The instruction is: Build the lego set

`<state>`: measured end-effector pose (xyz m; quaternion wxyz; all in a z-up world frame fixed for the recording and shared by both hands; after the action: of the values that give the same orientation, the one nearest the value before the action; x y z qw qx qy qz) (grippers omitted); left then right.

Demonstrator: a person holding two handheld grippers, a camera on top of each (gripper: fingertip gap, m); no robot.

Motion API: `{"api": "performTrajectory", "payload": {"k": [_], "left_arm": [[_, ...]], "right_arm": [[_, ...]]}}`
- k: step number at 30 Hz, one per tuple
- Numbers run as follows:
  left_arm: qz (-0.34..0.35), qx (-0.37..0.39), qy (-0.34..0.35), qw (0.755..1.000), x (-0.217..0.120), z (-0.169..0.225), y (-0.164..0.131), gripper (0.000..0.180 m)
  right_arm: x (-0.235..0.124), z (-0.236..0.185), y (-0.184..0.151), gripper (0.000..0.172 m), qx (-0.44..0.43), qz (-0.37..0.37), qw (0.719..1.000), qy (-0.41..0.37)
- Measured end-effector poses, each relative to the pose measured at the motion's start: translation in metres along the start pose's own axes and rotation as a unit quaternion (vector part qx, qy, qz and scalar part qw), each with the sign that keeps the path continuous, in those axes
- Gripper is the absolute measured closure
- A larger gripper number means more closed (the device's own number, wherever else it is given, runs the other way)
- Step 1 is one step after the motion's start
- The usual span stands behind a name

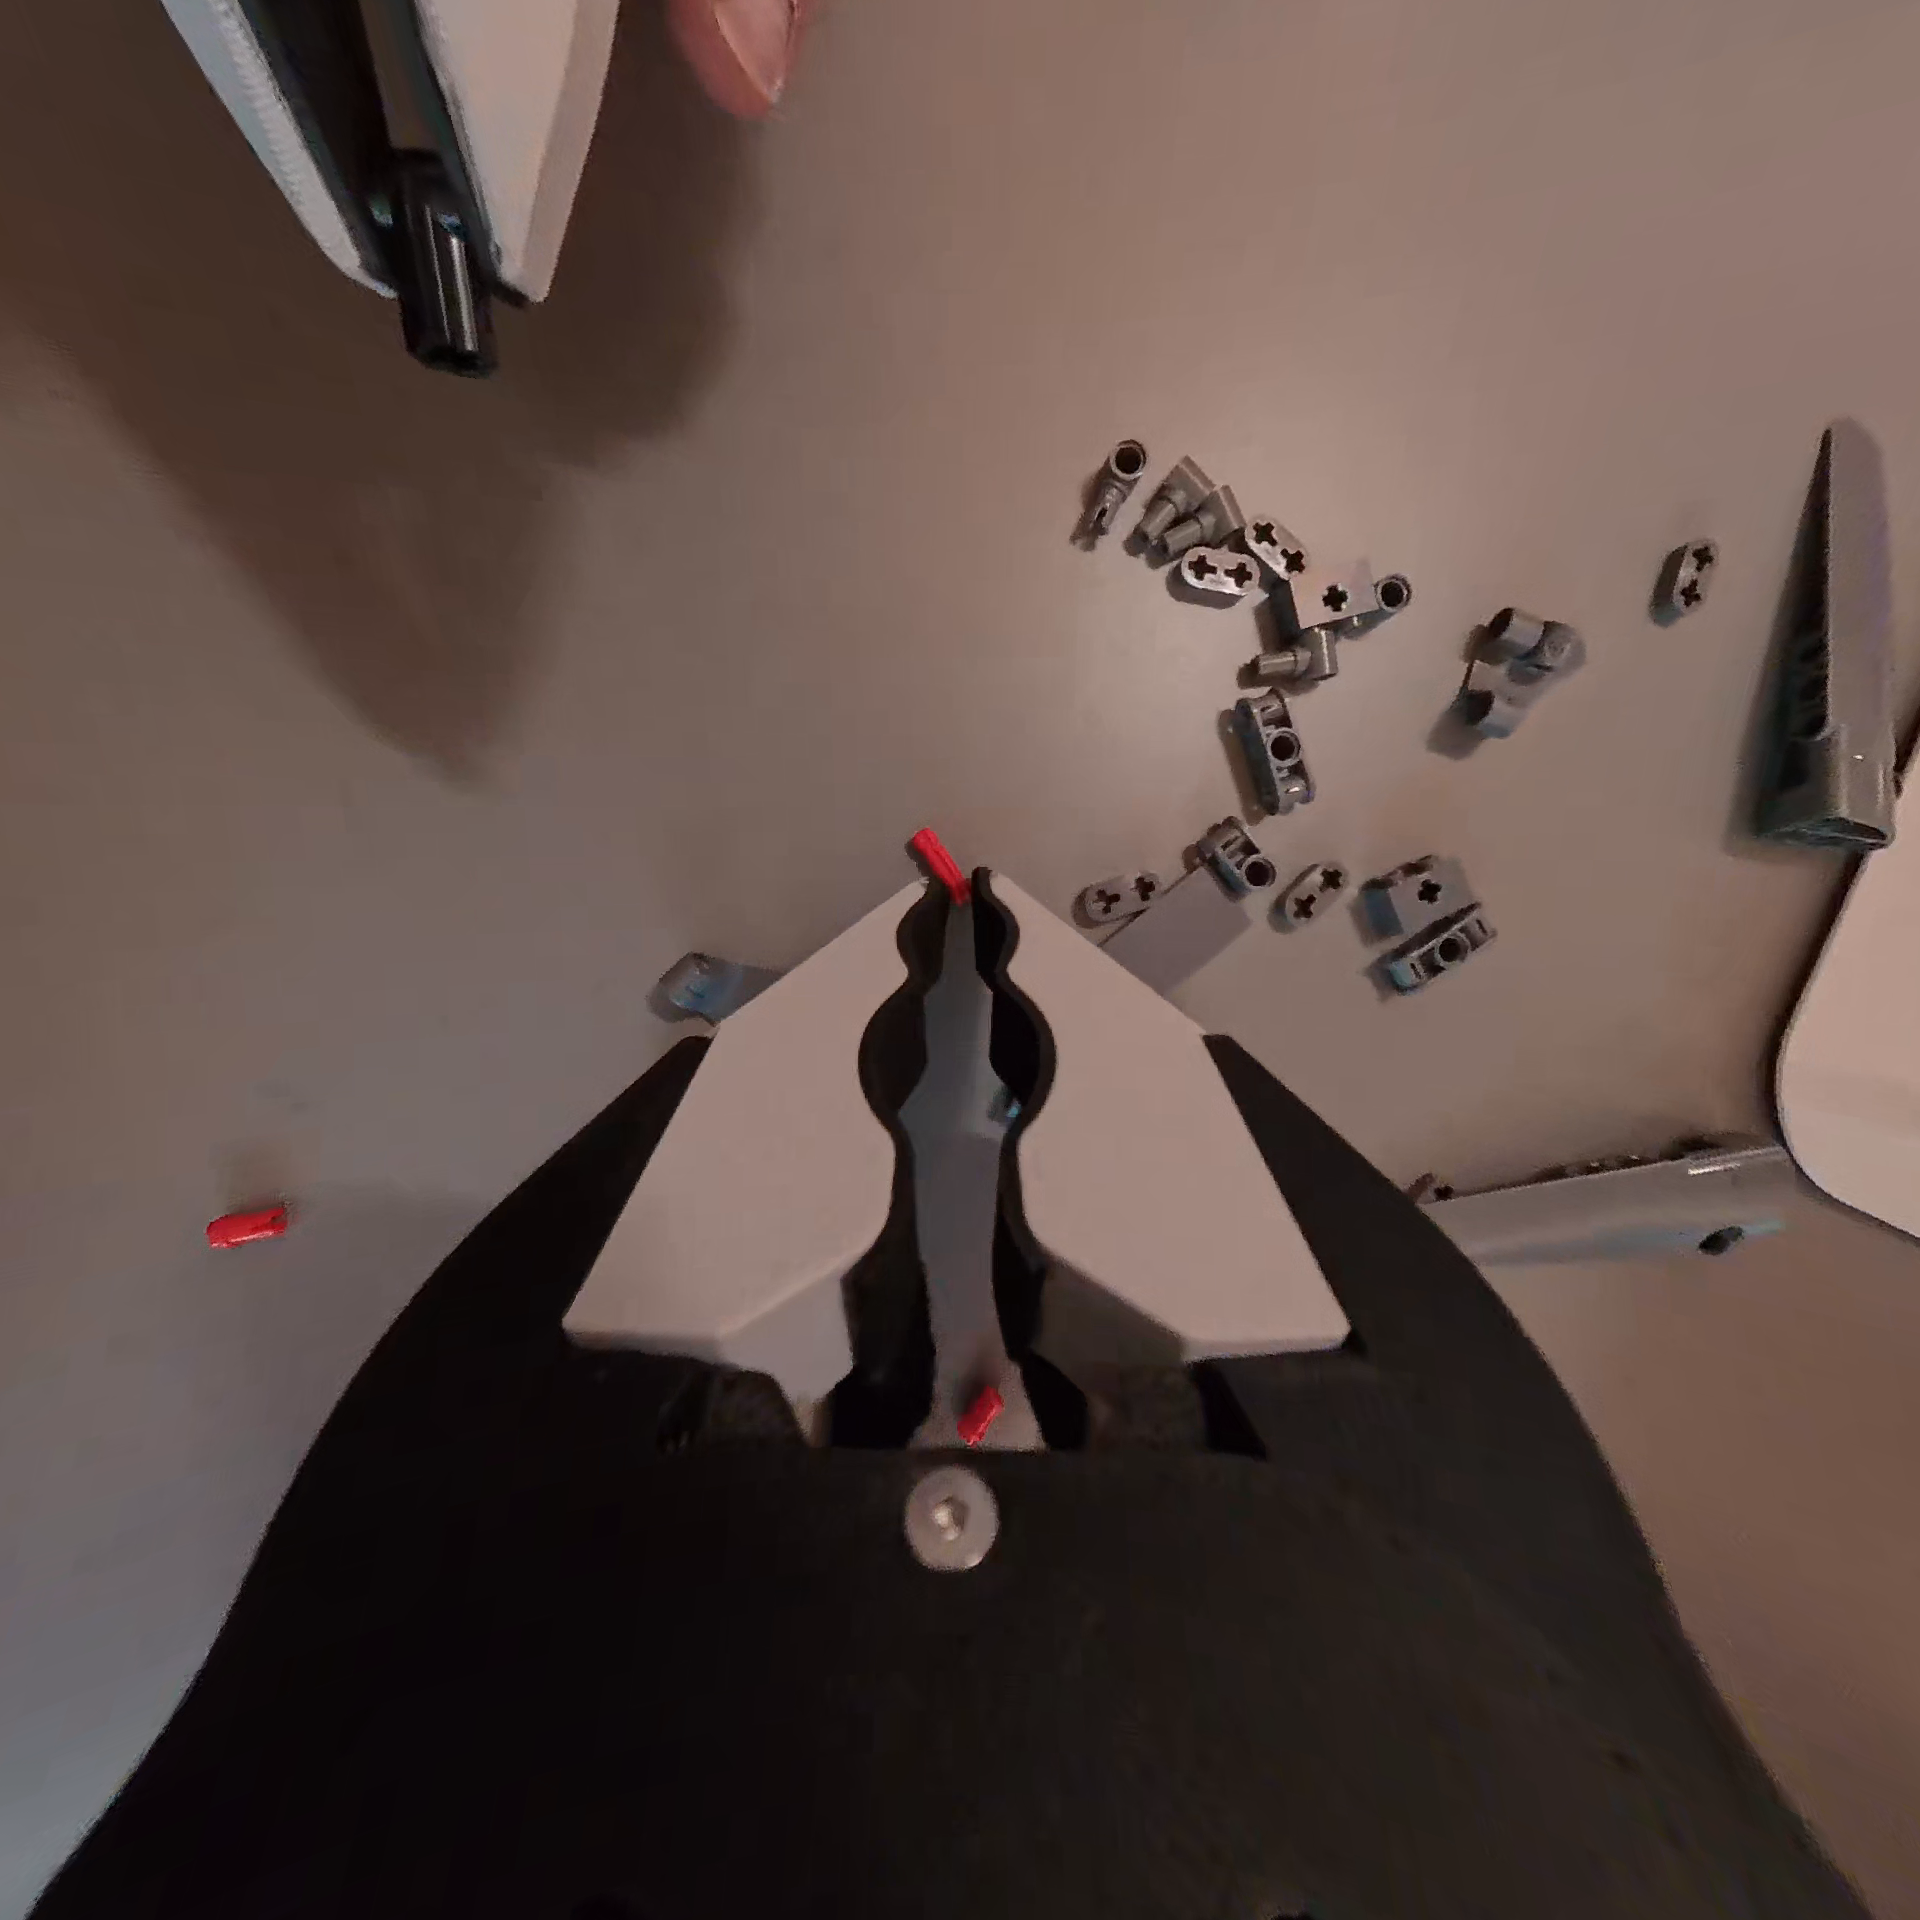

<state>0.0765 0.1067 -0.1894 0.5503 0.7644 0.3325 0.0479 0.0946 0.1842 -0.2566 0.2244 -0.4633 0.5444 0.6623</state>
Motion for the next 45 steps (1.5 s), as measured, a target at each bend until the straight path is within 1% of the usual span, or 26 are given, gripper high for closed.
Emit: {"api": "performTrajectory", "payload": {"k": [5, 8, 18, 31, 34, 39, 43, 45], "left_arm": [[0.001, -0.004, -0.001, 1.0, 0.0, -0.001, 0.0, 0.175], [0.003, -0.005, -0.001, 1.0, 0.0, -0.002, 0.0, 0.175], [-0.002, 0.009, 0.005, 1.0, 0.002, 0.0, 0.0, 0.175], [-0.012, 0.031, 0.016, 0.999, 0.003, 0.003, -0.001, 0.175], [-0.009, 0.031, 0.02, 0.999, 0.003, 0.003, 0.001, 0.175], [0.015, 0.018, 0.03, 0.999, 0.001, 0.001, 0.009, 0.175], [0.052, -0.028, 0.027, 0.998, -0.001, -0.003, 0.019, 0.175], [0.081, -0.064, 0.018, 0.995, -0.002, -0.005, 0.025, 0.175]], "right_arm": [[0.001, -0.003, 0.001, 0.171, 0.003, -0.004, 1.0, 0.026], [0.002, -0.005, 0.002, 0.172, 0.006, 0.002, 1.0, 0.024], [-0.001, -0.011, 0.002, 0.172, 0.007, 0.006, 0.999, -0.039], [-0.015, -0.029, 0.007, 0.172, 0.007, 0.029, 0.996, -0.08], [-0.024, -0.034, 0.013, 0.172, 0.012, 0.056, 0.994, -0.093], [-0.044, -0.048, 0.027, 0.172, 0.01, 0.126, 0.983, -0.136], [-0.059, -0.056, 0.039, 0.172, -0.005, 0.17, 0.966, -0.194], [-0.067, -0.061, 0.045, 0.172, -0.014, 0.189, 0.957, -0.221]]}}
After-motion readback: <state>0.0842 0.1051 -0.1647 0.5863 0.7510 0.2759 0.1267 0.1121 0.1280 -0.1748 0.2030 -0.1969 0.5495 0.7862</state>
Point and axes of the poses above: each gripper's, where its closed fingertips meet, x out along the fingers, y out of its top, z = x × y across the jaws, the point moved 1 cm from there along -x, back along the fingers, and after that the axes turned 14 degrees about x, right-handed, at the moved point
